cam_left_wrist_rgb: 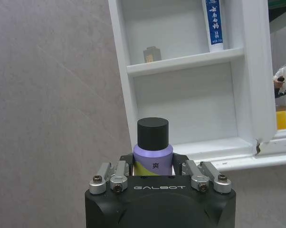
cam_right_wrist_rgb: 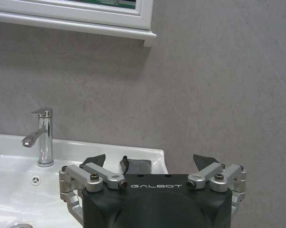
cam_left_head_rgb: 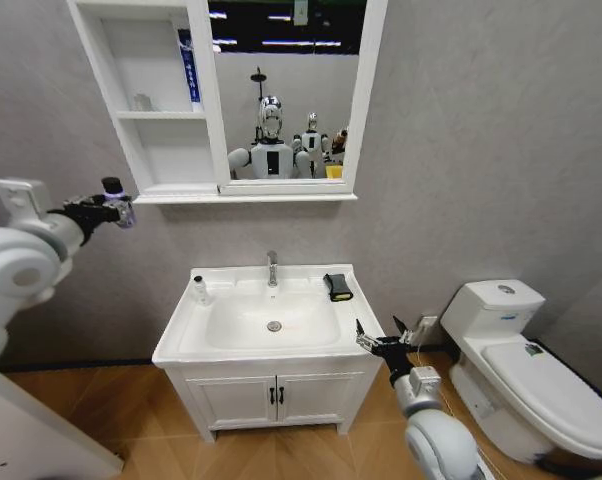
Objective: Move facial cleanser and shampoo from washbasin to cabinet, then wipe washbasin with towel.
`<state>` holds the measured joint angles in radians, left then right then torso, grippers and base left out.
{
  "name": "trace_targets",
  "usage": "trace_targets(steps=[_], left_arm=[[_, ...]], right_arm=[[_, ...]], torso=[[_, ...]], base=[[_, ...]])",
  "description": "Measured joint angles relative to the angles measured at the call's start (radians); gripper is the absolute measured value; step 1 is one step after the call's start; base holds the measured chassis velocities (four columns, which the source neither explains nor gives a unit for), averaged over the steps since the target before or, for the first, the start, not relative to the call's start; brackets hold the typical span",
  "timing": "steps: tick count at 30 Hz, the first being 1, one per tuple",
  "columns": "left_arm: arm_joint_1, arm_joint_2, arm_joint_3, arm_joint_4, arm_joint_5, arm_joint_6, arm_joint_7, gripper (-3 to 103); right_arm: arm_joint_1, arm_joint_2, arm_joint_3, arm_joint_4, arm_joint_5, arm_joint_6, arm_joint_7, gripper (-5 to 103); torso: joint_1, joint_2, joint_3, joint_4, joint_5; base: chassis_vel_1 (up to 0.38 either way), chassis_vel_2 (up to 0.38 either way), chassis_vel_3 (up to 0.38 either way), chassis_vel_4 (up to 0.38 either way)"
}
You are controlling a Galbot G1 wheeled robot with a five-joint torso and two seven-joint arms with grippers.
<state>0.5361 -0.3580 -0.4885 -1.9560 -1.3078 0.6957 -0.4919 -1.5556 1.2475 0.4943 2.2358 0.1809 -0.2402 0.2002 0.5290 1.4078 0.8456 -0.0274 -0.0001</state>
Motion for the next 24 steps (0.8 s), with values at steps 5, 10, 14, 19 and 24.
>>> trace_targets(steps=[5, 10, 14, 19, 24], left_arm=[[-0.274, -0.025, 0.211, 0.114, -0.038, 0.005, 0.013, 43], [-0.458, -0.121, 0.384, 0.194, -0.040, 0.009, 0.002, 43], [-0.597, -0.210, 0.492, 0.294, -0.037, 0.013, -0.008, 43], [-0.696, -0.281, 0.570, 0.429, 0.010, 0.017, 0.026, 43], [-0.778, -0.365, 0.648, 0.600, 0.100, -0.007, 0.090, 43]], right_arm=[[-0.003, 0.005, 0.005, 0.010, -0.001, -0.001, 0.002, 100], [-0.014, 0.001, 0.026, 0.022, 0.001, -0.001, 0.006, 100], [-0.027, 0.007, 0.038, 0.030, 0.002, -0.002, 0.013, 100], [-0.034, 0.019, 0.044, 0.039, 0.001, -0.002, 0.016, 100], [-0.033, 0.034, 0.046, 0.044, 0.001, -0.003, 0.018, 100]], torso=[[0.000, 0.000, 0.000, -0.0002, 0.0005], [0.000, 0.000, 0.000, -0.0003, 0.0002], [0.000, 0.000, 0.000, -0.0007, 0.0004], [0.000, 0.000, 0.000, -0.0001, 0.0004], [0.000, 0.000, 0.000, -0.0002, 0.0003]], base=[[0.000, 0.000, 0.000, 0.000], [0.000, 0.000, 0.000, 0.000], [0.000, 0.000, 0.000, 0.000], [0.000, 0.000, 0.000, 0.000], [0.000, 0.000, 0.000, 0.000]])
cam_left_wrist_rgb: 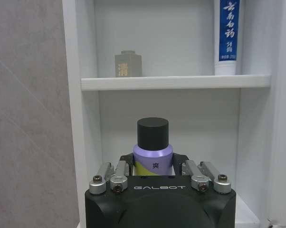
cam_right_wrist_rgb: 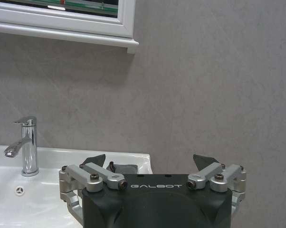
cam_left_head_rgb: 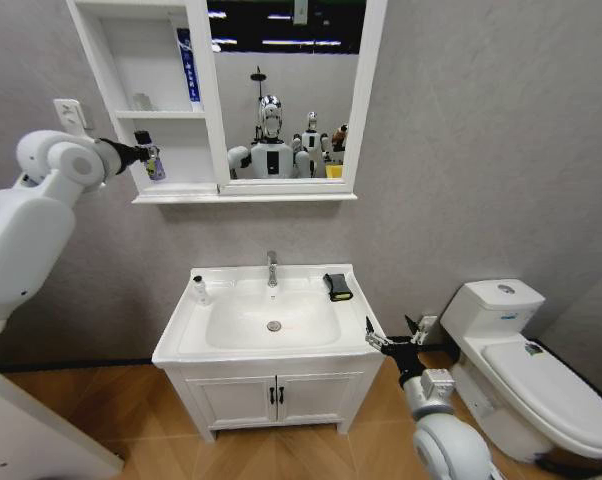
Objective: Move facial cleanser and shampoo from washbasin to cabinet, then wipe washbasin with towel.
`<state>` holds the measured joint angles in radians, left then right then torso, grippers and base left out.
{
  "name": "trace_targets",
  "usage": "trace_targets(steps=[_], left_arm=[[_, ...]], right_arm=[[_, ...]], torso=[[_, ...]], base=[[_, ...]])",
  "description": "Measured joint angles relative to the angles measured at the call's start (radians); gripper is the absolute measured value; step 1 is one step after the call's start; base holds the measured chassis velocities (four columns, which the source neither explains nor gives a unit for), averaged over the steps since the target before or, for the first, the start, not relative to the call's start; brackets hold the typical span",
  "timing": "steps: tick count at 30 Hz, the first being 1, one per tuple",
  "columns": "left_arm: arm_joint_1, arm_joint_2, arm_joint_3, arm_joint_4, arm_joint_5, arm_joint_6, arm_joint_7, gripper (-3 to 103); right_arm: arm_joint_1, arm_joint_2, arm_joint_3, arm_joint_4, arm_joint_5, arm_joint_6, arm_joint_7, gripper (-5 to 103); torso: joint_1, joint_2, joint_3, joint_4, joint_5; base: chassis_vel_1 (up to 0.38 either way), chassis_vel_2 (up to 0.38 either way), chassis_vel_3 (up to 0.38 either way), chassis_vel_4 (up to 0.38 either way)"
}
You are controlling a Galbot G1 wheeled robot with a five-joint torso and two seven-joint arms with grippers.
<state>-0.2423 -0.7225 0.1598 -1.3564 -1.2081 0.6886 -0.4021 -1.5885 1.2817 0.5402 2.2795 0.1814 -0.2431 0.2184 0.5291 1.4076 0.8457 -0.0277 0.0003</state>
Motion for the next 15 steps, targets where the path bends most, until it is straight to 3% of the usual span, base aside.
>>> trace_targets(steps=[8, 10, 15], left_arm=[[-0.055, -0.112, 0.045, 0.178, 0.116, -0.022, 0.072, 43], [-0.073, -0.172, 0.048, 0.255, 0.169, -0.025, 0.085, 43], [-0.099, -0.207, 0.048, 0.332, 0.237, -0.017, 0.121, 43]], right_arm=[[0.001, 0.010, 0.015, 0.001, -0.001, -0.001, 0.002, 100], [-0.001, 0.018, 0.019, 0.000, -0.002, -0.001, 0.002, 100], [-0.003, 0.023, 0.020, -0.001, -0.005, -0.001, 0.003, 100]], torso=[[0.000, 0.000, 0.000, 0.0002, 0.0000], [0.000, 0.000, 0.000, -0.0005, 0.0000], [0.000, 0.000, 0.000, -0.0001, 0.0001]], base=[[0.000, 0.000, 0.000, 0.000], [0.000, 0.000, 0.000, 0.000], [0.000, 0.000, 0.000, 0.000]])
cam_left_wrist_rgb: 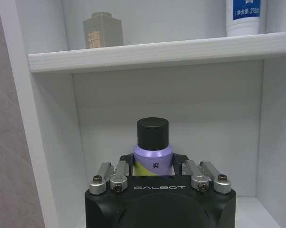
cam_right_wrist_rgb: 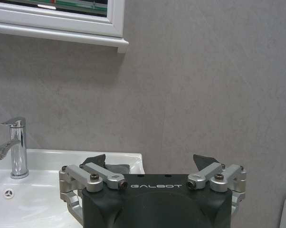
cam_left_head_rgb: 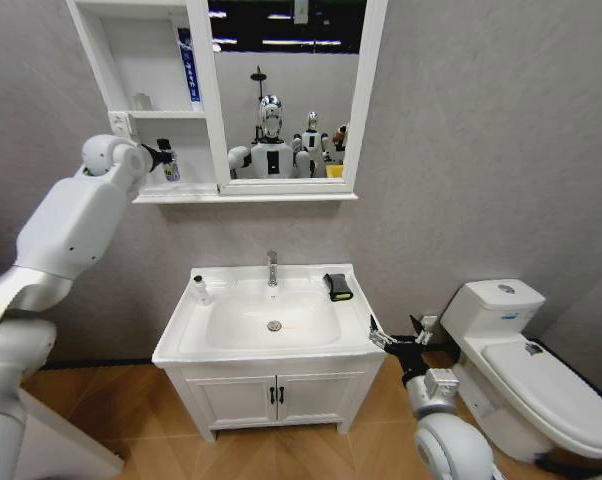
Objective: Move facial cleanser and shampoo from washbasin to cabinet, then wipe washbasin with towel.
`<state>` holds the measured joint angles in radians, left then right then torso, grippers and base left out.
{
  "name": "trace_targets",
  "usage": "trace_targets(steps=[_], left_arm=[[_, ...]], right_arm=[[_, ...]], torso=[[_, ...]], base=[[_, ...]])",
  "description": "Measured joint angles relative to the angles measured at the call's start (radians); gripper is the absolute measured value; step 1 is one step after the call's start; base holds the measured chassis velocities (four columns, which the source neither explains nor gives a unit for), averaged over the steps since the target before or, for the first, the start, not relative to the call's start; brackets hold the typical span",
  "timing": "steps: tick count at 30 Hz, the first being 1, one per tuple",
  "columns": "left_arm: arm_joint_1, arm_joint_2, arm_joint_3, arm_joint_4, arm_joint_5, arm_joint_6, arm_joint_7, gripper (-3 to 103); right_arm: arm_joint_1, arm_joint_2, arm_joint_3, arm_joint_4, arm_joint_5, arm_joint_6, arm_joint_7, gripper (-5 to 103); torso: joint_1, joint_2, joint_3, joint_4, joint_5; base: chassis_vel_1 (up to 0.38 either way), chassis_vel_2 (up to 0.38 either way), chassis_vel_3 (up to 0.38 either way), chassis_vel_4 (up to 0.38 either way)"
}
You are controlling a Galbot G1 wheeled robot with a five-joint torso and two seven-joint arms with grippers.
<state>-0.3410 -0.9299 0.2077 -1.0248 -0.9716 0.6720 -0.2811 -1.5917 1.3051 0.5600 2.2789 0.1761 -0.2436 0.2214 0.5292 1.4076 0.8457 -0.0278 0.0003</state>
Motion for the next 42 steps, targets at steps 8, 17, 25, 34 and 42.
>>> trace_targets(steps=[8, 17, 25, 34, 42], left_arm=[[-0.037, -0.038, -0.008, 0.120, 0.095, -0.003, 0.086, 43], [-0.028, -0.054, -0.026, 0.134, 0.104, -0.007, 0.066, 43], [-0.024, -0.052, -0.037, 0.149, 0.108, -0.012, 0.056, 43], [-0.016, -0.059, -0.042, 0.145, 0.103, -0.015, 0.046, 55], [-0.016, -0.066, -0.043, 0.149, 0.102, -0.016, 0.034, 82]], right_arm=[[0.004, -0.002, -0.002, -0.003, -0.003, 0.000, 0.005, 100], [0.009, -0.015, 0.007, -0.004, 0.003, -0.001, 0.009, 100], [0.015, -0.020, 0.008, -0.010, 0.009, -0.002, 0.009, 100], [0.028, -0.031, 0.009, -0.017, 0.019, -0.002, 0.009, 100], [0.027, -0.036, 0.020, -0.018, 0.028, -0.002, 0.008, 100]], torso=[[0.000, 0.000, 0.000, 0.0003, -0.0001], [0.000, 0.000, 0.000, 0.0000, -0.0002], [0.000, 0.000, 0.000, 0.0003, -0.0002], [0.000, 0.000, 0.000, 0.0001, -0.0001], [0.000, 0.000, 0.000, 0.0000, -0.0001]], base=[[0.000, 0.000, 0.000, 0.000], [0.000, 0.000, 0.000, 0.000], [0.000, 0.000, 0.000, 0.000], [0.000, 0.000, 0.000, 0.000], [0.000, 0.000, 0.000, 0.000]])
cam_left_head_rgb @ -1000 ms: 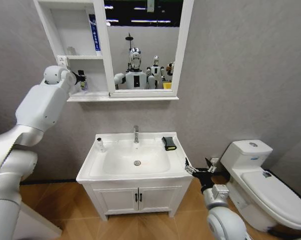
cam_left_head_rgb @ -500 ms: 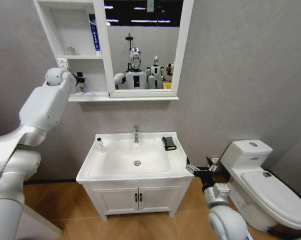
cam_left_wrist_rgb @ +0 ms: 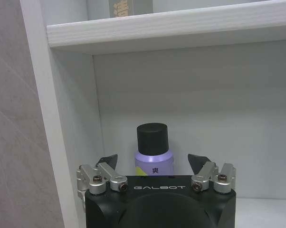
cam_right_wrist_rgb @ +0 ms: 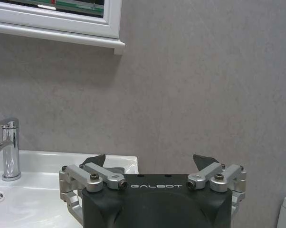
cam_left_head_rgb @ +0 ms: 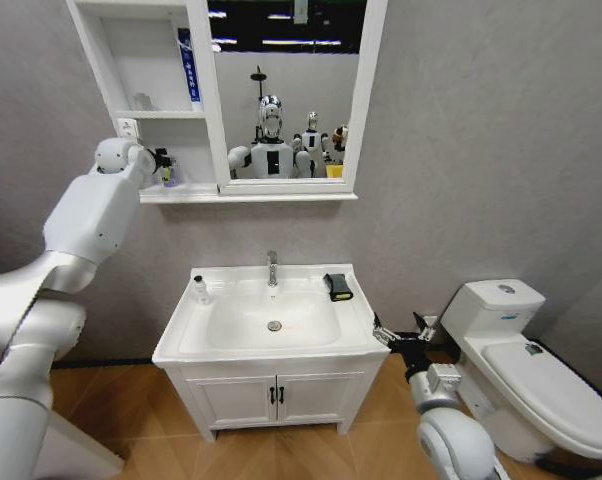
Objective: Move facial cleanser and shampoo from washbasin to cabinet, then wipe washbasin with towel.
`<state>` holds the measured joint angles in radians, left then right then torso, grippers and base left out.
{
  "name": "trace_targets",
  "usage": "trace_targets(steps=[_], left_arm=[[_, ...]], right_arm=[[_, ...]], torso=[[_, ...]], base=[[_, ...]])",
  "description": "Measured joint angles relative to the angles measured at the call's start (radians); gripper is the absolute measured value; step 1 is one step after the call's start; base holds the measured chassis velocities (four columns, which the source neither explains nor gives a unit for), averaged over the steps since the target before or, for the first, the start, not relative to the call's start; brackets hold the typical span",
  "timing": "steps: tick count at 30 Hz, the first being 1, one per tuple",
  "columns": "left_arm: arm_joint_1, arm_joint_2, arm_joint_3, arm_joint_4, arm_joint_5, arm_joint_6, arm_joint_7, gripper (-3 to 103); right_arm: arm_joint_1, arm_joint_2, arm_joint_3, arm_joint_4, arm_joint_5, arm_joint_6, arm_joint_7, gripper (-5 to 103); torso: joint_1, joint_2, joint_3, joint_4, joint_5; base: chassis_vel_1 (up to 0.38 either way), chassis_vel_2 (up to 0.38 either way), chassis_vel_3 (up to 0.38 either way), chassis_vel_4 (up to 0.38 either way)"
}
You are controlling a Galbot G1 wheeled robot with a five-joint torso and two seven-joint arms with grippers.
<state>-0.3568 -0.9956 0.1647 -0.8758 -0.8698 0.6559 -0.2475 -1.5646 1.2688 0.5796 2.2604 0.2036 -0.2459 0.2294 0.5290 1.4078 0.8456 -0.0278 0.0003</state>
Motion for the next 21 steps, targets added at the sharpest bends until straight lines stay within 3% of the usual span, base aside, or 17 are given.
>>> trace_targets(steps=[2, 5, 12, 16, 18, 21], left_arm=[[0.002, 0.000, 0.000, -0.001, 0.000, -0.001, -0.008, 93], [0.007, 0.008, -0.002, -0.028, -0.008, -0.001, -0.021, 99], [0.040, 0.069, -0.015, -0.161, -0.076, 0.017, -0.075, 100], [0.081, 0.132, -0.046, -0.290, -0.154, 0.040, -0.133, 100], [0.131, 0.197, -0.081, -0.430, -0.230, 0.057, -0.184, 100], [0.183, 0.250, -0.117, -0.555, -0.270, 0.063, -0.212, 100]], right_arm=[[-0.003, -0.003, 0.007, -0.002, 0.005, 0.000, -0.002, 100], [0.000, -0.007, 0.006, -0.005, 0.006, 0.001, -0.004, 100], [0.012, -0.010, -0.005, -0.009, 0.008, 0.001, -0.004, 100], [0.013, -0.010, -0.014, -0.011, 0.007, 0.001, -0.003, 100], [0.014, -0.009, -0.018, -0.013, 0.005, 0.000, -0.003, 100], [0.017, -0.009, -0.020, -0.013, 0.005, 0.000, -0.003, 100]], torso=[[0.000, 0.000, 0.000, 0.0001, 0.0000], [0.000, 0.000, 0.000, 0.0000, 0.0000], [0.000, 0.000, 0.000, 0.0002, 0.0000], [0.000, 0.000, 0.000, 0.0002, -0.0001], [0.000, 0.000, 0.000, 0.0002, -0.0002], [0.000, 0.000, 0.000, 0.0002, 0.0000]], base=[[0.000, 0.000, 0.000, 0.000], [0.000, 0.000, 0.000, 0.000], [0.000, 0.000, 0.000, 0.000], [0.000, 0.000, 0.000, 0.000], [0.000, 0.000, 0.000, 0.000], [0.000, 0.000, 0.000, 0.000]])
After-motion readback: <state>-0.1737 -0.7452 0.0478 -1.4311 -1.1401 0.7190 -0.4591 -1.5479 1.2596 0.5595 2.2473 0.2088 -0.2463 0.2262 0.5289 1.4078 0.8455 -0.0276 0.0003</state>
